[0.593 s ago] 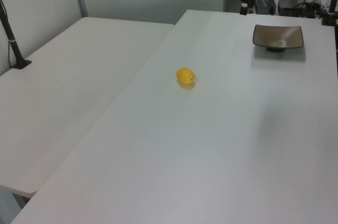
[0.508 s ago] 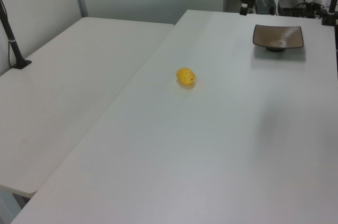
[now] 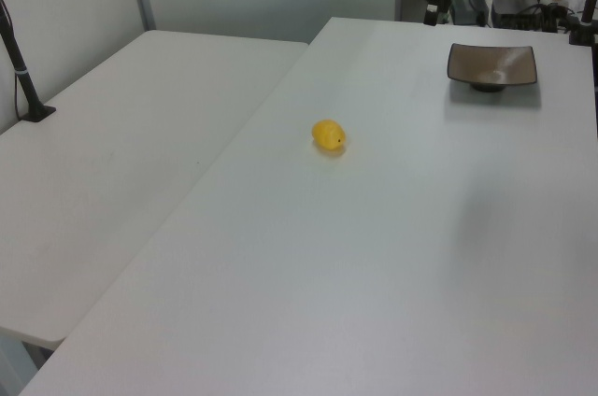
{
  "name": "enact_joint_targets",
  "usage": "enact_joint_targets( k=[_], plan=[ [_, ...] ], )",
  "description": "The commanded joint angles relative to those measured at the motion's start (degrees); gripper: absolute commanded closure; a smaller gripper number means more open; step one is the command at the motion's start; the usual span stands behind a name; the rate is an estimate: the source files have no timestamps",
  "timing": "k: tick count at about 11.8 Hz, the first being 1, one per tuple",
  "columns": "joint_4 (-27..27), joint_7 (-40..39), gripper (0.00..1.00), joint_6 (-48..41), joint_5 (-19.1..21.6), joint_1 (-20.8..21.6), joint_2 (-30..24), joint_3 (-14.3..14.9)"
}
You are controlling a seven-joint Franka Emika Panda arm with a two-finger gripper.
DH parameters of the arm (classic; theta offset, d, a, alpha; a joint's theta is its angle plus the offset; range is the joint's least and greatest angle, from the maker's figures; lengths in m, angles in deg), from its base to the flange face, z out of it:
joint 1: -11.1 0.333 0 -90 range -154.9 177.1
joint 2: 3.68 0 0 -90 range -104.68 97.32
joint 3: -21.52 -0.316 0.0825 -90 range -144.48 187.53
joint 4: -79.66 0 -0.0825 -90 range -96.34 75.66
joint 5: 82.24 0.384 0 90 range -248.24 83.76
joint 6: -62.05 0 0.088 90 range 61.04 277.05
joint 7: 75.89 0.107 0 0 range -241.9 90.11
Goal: Put potatoes on a ceramic plate
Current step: 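Move the open gripper over the yellow potato and lower it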
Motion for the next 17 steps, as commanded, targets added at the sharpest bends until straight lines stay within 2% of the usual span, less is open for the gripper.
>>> enact_joint_targets(
  k=[1,5,8,10,12,14,17],
  plan=[
    [1.83,3.54,0.0,1.0,0.54,1.21,1.74,1.11],
    [9.47,9.7,0.0,1.09,0.37,1.21,9.03,0.93],
    [17.46,17.07,0.0,1.09,-0.24,1.39,16.84,0.76],
    [20.72,21.73,0.0,1.26,-0.51,2.09,20.37,0.84],
    [21.0,26.65,0.0,5.28,-2.34,3.14,22.92,0.84],
    [21.44,31.14,0.0,8.02,-7.08,3.76,27.31,0.76],
    [22.5,33.01,0.0,13.46,-8.51,3.67,31.36,0.84]
  ],
)
